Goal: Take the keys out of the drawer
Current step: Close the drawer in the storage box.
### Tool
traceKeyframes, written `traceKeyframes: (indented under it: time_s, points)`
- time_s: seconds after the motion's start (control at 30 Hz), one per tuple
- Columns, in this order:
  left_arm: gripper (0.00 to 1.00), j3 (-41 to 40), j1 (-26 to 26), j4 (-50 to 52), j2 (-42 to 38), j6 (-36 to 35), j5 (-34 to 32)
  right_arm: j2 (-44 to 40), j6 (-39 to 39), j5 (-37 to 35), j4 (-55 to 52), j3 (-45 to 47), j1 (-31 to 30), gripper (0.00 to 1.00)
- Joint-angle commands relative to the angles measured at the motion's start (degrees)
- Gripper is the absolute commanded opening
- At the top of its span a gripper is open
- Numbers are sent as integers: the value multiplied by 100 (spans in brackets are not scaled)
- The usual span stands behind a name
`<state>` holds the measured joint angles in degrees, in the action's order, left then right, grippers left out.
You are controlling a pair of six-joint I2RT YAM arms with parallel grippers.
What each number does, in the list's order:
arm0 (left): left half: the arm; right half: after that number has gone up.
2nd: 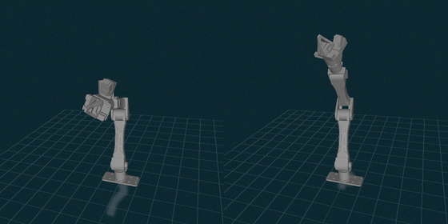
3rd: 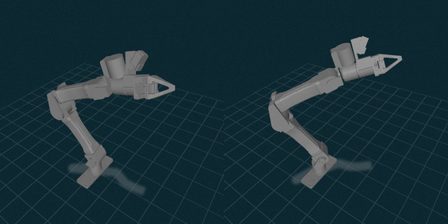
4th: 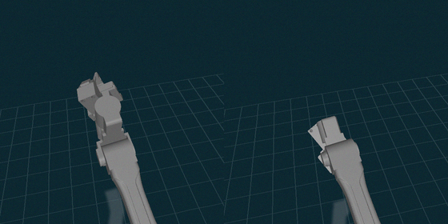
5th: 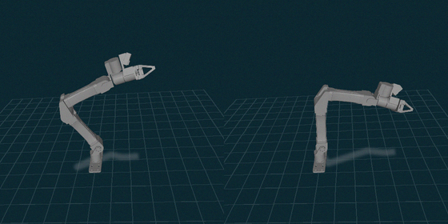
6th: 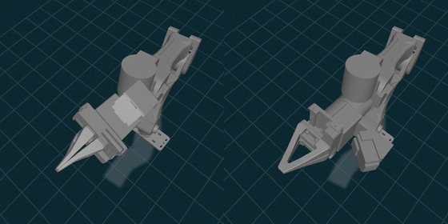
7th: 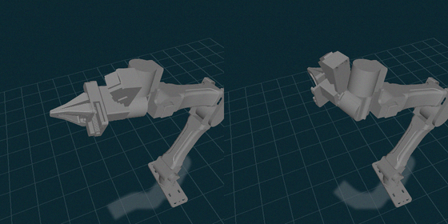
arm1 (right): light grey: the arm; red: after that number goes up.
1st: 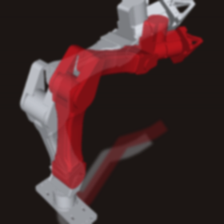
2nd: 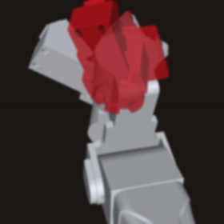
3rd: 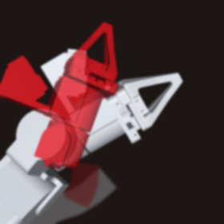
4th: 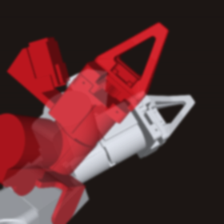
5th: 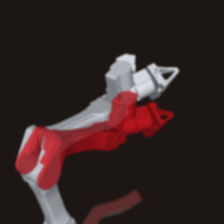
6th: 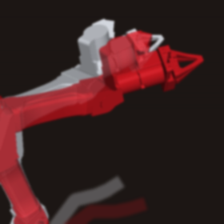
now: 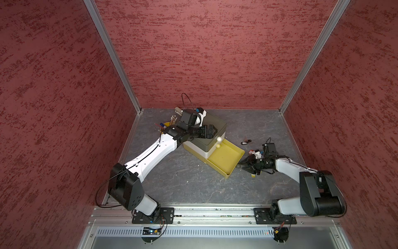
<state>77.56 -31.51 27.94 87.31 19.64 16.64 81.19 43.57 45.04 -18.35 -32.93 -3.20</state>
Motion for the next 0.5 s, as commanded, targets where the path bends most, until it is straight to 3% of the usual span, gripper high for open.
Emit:
traceKeyframes:
  time_s: [0.0, 0.47]
  points:
    - [100, -226, 4, 484, 120, 5, 71, 87, 132, 9, 477, 61, -48, 41]
    - [100, -302, 9, 548, 135, -21, 36, 425, 492, 199, 1321, 304, -179, 38]
